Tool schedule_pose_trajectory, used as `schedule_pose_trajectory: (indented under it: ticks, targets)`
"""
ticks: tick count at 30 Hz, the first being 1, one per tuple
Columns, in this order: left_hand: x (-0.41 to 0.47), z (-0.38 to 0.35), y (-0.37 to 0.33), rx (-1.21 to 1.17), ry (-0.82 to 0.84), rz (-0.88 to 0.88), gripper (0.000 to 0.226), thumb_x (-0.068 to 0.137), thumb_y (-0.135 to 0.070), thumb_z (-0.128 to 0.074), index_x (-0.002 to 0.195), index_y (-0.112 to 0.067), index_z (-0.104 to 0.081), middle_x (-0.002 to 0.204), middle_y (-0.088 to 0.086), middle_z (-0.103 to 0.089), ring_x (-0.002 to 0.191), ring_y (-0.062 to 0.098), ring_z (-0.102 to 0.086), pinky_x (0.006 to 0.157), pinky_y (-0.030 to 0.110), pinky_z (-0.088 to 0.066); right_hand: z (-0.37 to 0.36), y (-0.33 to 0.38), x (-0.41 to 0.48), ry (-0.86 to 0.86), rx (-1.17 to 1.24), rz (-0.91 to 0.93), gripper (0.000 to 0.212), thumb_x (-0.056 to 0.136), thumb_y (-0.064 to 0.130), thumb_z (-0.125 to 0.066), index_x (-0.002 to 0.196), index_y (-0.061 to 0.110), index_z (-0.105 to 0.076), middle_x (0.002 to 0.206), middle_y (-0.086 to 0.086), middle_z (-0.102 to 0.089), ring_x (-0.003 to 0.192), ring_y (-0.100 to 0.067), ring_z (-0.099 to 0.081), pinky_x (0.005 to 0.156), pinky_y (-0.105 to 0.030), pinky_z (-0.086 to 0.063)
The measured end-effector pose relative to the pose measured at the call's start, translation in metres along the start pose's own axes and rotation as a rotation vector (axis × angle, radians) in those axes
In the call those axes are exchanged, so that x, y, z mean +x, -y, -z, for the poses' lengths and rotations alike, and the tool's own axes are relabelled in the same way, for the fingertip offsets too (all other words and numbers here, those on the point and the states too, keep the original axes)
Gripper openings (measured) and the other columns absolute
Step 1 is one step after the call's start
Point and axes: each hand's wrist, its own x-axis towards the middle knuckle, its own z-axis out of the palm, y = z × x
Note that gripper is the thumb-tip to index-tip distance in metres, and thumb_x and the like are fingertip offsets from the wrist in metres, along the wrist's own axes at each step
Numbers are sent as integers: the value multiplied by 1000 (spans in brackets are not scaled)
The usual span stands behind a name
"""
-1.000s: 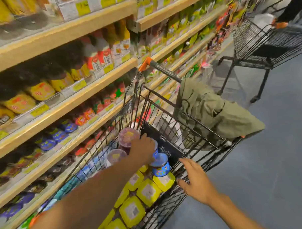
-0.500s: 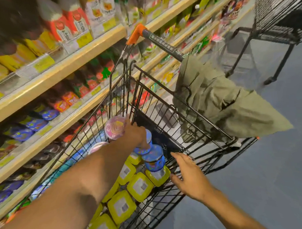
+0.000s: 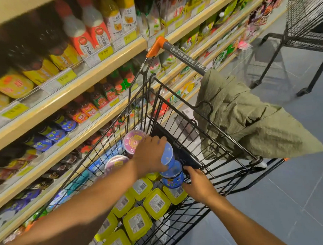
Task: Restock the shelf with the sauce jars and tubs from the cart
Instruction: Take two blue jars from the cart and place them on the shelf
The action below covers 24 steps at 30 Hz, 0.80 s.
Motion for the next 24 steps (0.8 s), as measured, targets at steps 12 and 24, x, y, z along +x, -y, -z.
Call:
schedule_pose_trajectory:
  ticks: [12, 24]
  targets:
    - [-75, 35, 37, -763, -135, 302, 94, 65, -51, -83, 142, -42, -30, 133, 1, -38, 119, 23, -45, 93, 31, -47, -75, 13, 56, -33, 13, -124, 98, 79, 58, -71, 154, 25, -17, 139, -22, -38, 114, -46, -53, 90, -51, -52]
    - [-127, 29, 65, -995, -149, 475, 75, 66, -41, -87, 124, -62, -44, 120, -7, -41, 103, 11, -60, 84, 22, -51, -83, 12, 66, -171, 23, -119, 83, 67, 59, -78, 133, 29, -37, 115, -11, -41, 100, -42, -57, 74, -46, -55]
